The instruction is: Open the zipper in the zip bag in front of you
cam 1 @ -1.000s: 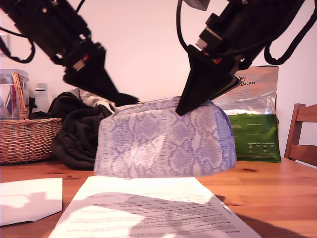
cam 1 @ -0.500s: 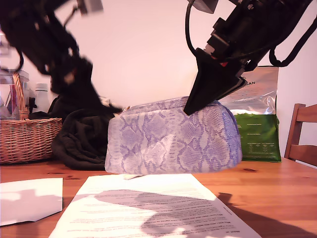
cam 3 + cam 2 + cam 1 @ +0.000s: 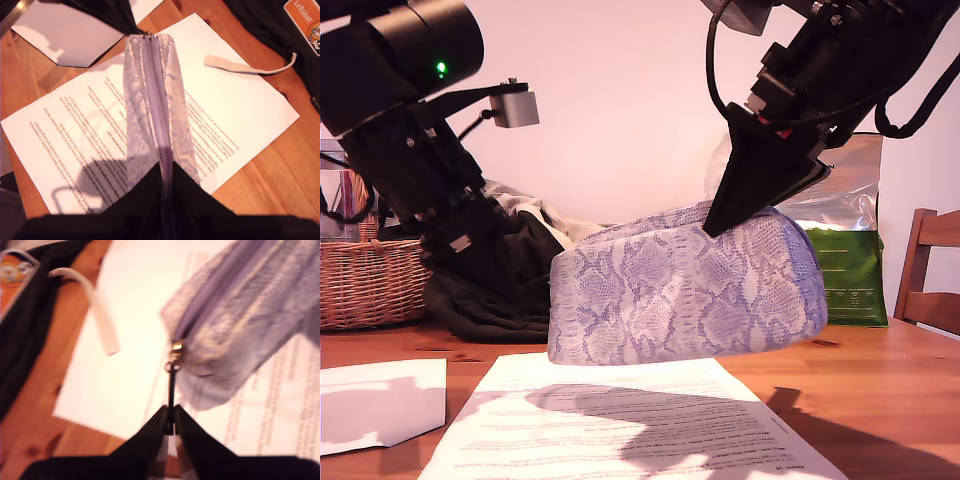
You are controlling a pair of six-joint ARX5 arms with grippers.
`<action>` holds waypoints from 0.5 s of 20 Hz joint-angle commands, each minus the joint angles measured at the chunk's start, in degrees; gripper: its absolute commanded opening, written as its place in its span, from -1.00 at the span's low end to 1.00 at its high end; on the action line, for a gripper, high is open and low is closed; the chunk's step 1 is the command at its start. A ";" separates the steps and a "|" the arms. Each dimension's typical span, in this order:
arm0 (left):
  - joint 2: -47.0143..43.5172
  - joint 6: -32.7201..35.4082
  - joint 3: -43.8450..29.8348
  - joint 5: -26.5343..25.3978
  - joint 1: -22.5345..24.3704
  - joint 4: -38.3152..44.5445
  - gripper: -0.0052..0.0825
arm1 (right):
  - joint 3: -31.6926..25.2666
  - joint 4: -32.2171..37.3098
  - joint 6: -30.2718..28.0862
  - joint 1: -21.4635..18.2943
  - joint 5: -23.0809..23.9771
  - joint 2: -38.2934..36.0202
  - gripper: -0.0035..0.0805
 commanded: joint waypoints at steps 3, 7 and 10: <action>0.74 -0.37 -0.42 4.07 -0.13 0.92 -0.42 | 0.61 0.81 0.04 -0.35 -0.37 -0.68 -0.95; 0.61 -0.39 -0.39 4.48 -0.11 1.99 -0.07 | 0.61 0.83 -0.28 -0.35 -0.33 -0.68 -0.95; -1.49 -1.25 -0.39 4.33 -0.11 1.27 -0.08 | 0.61 0.87 -3.96 -0.39 -0.37 -0.68 -0.95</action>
